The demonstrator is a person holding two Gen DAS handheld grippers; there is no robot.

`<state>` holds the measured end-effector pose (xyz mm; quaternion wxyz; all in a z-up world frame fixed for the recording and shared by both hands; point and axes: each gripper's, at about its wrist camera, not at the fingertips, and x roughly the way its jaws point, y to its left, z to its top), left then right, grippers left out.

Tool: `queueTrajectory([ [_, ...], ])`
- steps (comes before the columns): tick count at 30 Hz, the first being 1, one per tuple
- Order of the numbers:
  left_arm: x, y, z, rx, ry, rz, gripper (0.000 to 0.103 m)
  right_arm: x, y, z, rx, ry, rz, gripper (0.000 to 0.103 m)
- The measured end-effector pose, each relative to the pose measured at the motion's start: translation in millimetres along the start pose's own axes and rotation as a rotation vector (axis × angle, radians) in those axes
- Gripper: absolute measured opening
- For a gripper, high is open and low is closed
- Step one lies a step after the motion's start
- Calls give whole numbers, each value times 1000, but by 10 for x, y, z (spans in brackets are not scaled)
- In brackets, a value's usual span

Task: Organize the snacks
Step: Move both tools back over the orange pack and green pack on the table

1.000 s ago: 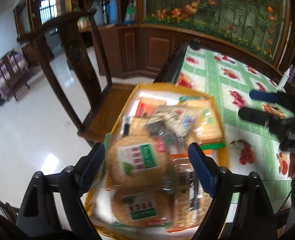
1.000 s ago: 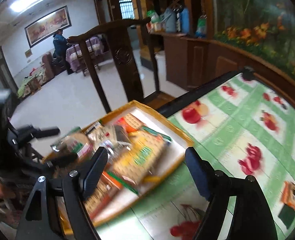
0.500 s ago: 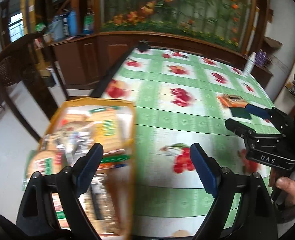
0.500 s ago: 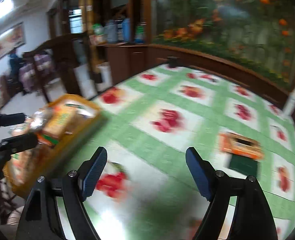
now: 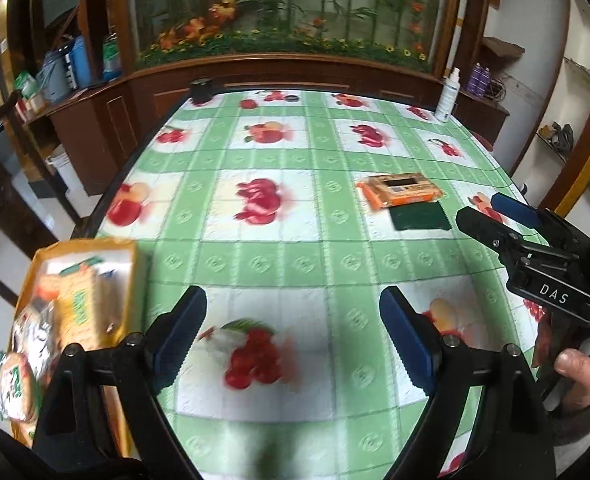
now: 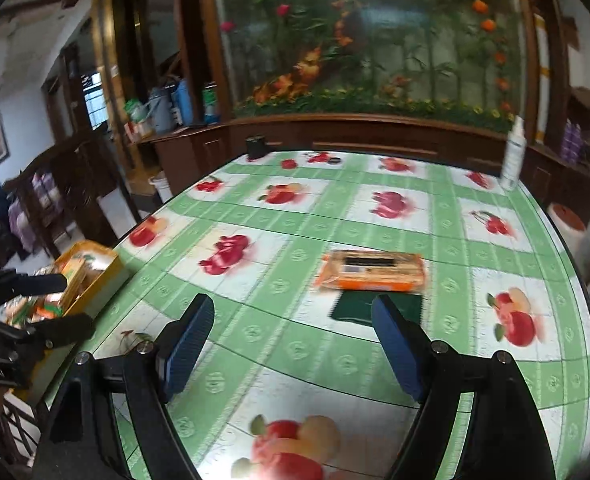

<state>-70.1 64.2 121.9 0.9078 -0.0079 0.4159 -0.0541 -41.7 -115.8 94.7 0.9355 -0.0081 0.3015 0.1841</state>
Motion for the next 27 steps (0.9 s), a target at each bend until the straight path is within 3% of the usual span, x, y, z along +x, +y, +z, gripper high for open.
queueTrajectory([
  [12, 626, -419, 516, 20, 70, -45, 89, 8, -596, 31, 42, 62, -75, 81],
  [19, 1181, -620, 824, 42, 130, -98, 89, 147, -936, -5, 121, 121, -63, 81],
  [22, 1356, -775, 938, 122, 131, -159, 89, 227, -1007, -41, 136, 148, -66, 81],
  [27, 1614, -1071, 1049, 349, 146, -242, 89, 260, -1097, -105, 155, 164, -66, 81],
])
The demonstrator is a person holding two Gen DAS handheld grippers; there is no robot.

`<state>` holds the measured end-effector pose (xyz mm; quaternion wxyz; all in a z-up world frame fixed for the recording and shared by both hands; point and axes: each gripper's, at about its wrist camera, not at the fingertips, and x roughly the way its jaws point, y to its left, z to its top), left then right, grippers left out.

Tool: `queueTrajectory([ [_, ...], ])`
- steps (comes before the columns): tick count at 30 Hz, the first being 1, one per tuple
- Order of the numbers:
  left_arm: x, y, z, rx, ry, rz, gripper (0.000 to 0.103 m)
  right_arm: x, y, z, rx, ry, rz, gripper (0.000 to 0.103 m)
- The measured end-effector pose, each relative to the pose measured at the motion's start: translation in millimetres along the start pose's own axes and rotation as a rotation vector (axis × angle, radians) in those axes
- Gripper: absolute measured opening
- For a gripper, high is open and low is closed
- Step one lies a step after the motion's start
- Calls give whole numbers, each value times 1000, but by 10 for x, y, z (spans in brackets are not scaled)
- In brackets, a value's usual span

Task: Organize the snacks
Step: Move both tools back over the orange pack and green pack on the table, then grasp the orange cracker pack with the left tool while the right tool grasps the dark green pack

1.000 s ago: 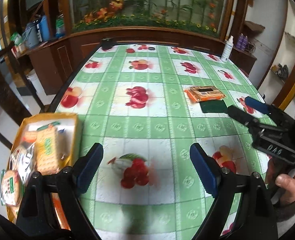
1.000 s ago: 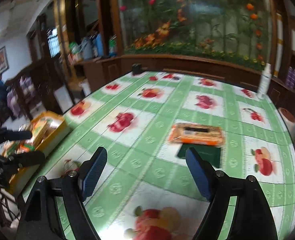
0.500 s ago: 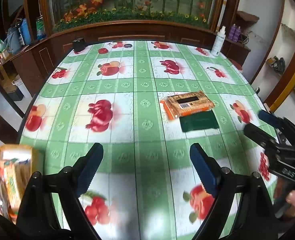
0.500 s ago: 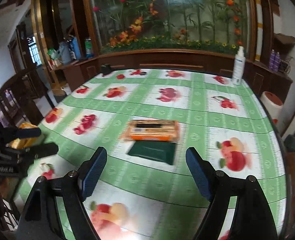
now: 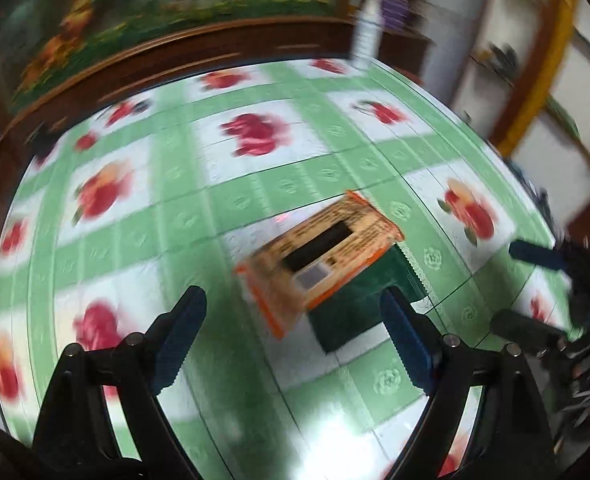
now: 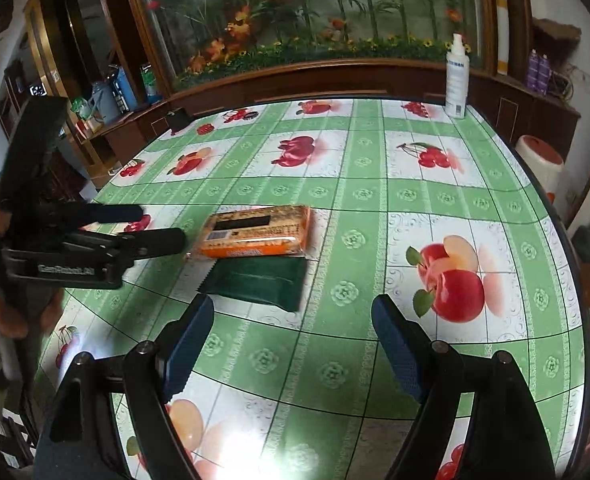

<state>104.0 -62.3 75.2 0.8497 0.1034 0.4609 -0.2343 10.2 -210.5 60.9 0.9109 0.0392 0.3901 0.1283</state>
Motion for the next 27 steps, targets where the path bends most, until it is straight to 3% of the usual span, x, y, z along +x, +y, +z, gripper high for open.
queueTrajectory([
  [5, 255, -92, 155, 152, 33, -40, 89, 48, -112, 15, 42, 10, 6, 81],
  [16, 618, -232, 271, 364, 82, -140, 89, 175, -111, 50, 44, 37, 7, 81],
  [18, 678, -278, 279, 404, 86, -128, 89, 199, -111, 56, 43, 43, 8, 81],
  [22, 782, -201, 356, 332, 99, -146, 89, 243, -128, 68, 48, 47, 18, 81],
  [24, 802, -123, 359, 270, 109, -176, 79, 264, -143, 68, 55, 52, 24, 81],
  [27, 752, -79, 308, 246, 92, -160, 75, 300, -140, 70, 48, 62, 17, 81],
])
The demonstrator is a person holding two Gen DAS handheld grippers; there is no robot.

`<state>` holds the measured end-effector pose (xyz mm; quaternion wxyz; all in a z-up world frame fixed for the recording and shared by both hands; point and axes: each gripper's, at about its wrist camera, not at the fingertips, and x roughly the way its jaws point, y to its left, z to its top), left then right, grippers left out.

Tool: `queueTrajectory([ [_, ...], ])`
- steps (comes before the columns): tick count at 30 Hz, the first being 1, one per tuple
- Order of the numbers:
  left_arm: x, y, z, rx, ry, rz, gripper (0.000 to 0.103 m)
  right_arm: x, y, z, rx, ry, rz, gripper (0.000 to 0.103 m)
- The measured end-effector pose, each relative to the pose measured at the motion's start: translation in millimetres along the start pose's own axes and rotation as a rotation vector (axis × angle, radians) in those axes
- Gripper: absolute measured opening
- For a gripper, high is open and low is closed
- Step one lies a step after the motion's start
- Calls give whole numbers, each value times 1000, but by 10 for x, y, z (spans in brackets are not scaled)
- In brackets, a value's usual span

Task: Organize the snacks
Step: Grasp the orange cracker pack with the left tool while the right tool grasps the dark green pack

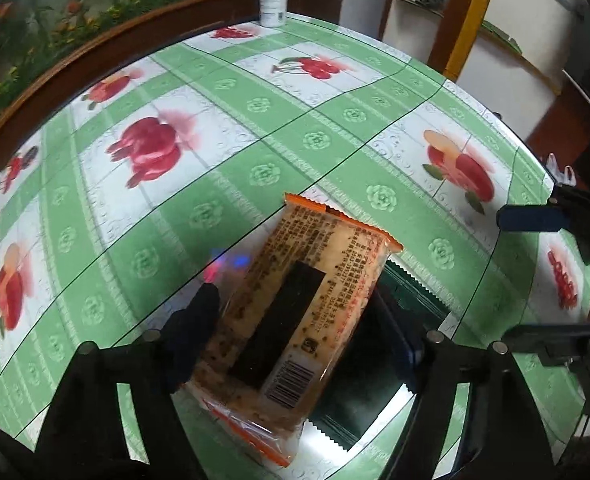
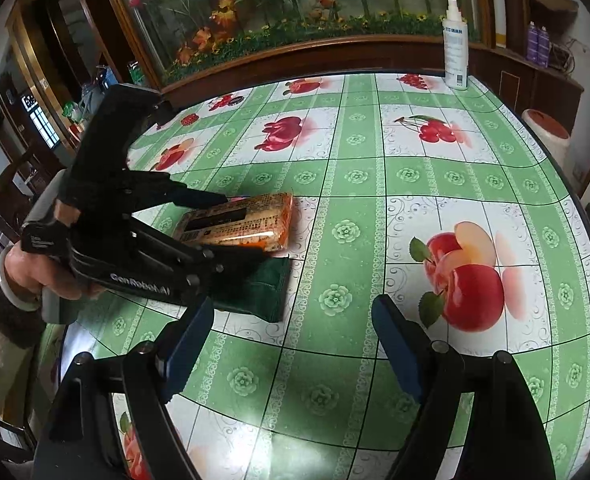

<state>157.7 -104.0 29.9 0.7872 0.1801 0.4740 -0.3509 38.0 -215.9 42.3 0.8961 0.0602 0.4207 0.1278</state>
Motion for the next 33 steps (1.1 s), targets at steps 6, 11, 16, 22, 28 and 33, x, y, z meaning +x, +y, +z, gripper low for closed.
queueTrajectory([
  [6, -163, 188, -186, -172, 10, 54, 69, 113, 117, 20, -62, 47, -25, 81],
  [11, -399, 284, -418, -326, 21, 92, 69, 240, 312, 46, -141, 83, -13, 81],
  [16, -633, 319, -755, -483, 29, 179, 67, 420, 430, 163, -193, 113, -18, 81],
  [22, -888, 96, -1049, -536, -2, 228, 67, 653, 440, 527, -226, 78, -154, 81],
  [28, -1037, -54, -1300, -589, -11, 219, 67, 838, 406, 476, -289, 193, -231, 82],
  [33, -1077, -138, -1549, -628, -9, 222, 67, 418, 505, -34, -302, 245, -71, 82],
])
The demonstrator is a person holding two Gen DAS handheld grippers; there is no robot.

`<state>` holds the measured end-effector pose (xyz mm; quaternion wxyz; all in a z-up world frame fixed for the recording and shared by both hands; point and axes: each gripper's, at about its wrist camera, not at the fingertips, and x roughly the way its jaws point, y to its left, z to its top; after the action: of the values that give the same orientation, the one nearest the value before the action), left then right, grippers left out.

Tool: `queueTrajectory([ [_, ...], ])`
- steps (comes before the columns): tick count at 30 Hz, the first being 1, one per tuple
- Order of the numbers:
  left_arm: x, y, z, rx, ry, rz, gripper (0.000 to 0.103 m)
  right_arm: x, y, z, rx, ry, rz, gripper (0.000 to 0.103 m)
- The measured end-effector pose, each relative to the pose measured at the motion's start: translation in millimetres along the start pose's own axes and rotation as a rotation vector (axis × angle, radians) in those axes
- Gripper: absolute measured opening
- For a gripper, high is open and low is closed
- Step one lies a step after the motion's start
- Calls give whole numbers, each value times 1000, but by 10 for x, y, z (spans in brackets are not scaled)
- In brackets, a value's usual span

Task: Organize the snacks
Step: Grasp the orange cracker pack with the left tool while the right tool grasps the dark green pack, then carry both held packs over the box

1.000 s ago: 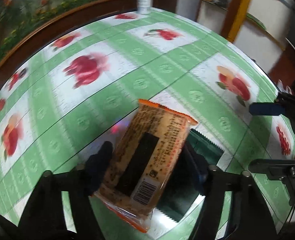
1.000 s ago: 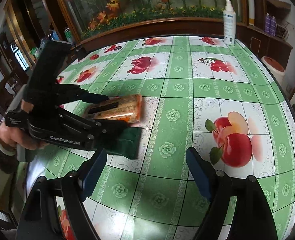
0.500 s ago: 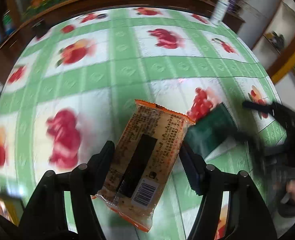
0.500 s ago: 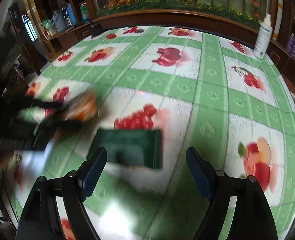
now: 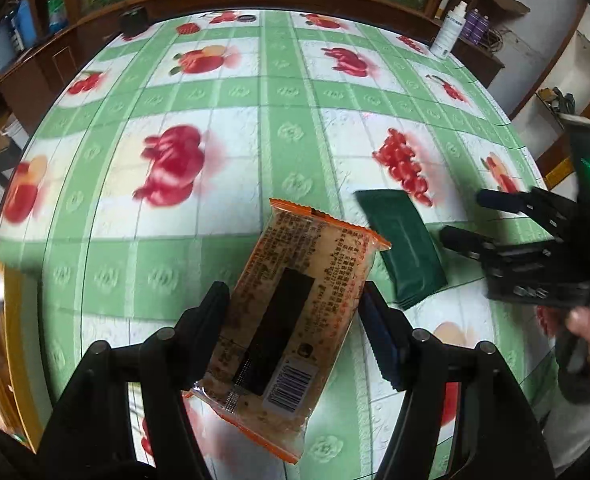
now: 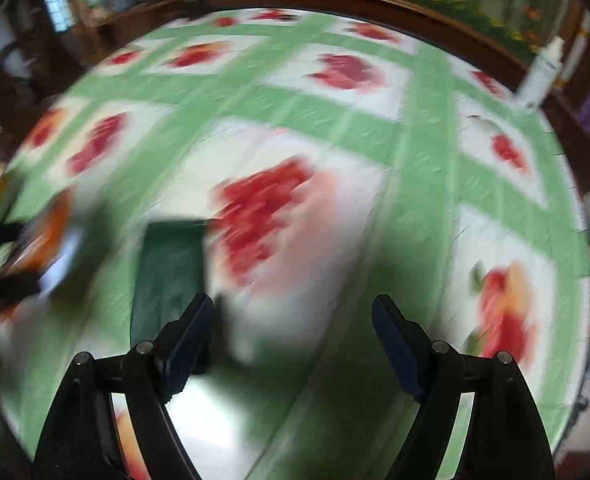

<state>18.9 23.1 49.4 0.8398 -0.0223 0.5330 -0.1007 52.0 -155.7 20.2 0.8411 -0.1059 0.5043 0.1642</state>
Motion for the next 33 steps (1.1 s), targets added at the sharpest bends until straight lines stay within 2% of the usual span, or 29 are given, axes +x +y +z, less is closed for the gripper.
queueTrajectory([
  [2, 25, 62, -41, -28, 4, 1, 67, -125, 52, -111, 42, -48, -6, 82],
  [6, 32, 132, -101, -58, -18, 48, 68, -183, 232, -164, 122, -88, 109, 82],
  [8, 20, 170, -128, -66, -37, 77, 68, -142, 382, -159, 136, -82, 126, 82],
  [12, 43, 289, -184, -88, -30, 87, 68, 40, 636, -56, 117, -78, 63, 82],
  [15, 61, 350, -224, -90, -33, 117, 68, 144, 717, -21, 53, -84, -44, 81],
  [17, 66, 360, -243, -83, -43, 129, 68, 136, 704, -22, 37, -88, -42, 70],
  [18, 66, 357, -245, -80, -45, 130, 68, 114, 715, -30, 15, -96, -36, 52],
  [19, 67, 354, -246, -77, -46, 131, 68, 84, 723, -46, -9, -104, -36, 45],
  [21, 68, 355, -252, -75, -48, 126, 68, 49, 704, -92, -28, -100, -45, 45],
  [25, 7, 385, -283, -89, -48, 79, 67, 12, 634, -176, -9, -107, 17, 44],
  [33, -238, 389, -356, -91, -95, 86, 67, -240, 748, -309, 6, -167, 56, 44],
])
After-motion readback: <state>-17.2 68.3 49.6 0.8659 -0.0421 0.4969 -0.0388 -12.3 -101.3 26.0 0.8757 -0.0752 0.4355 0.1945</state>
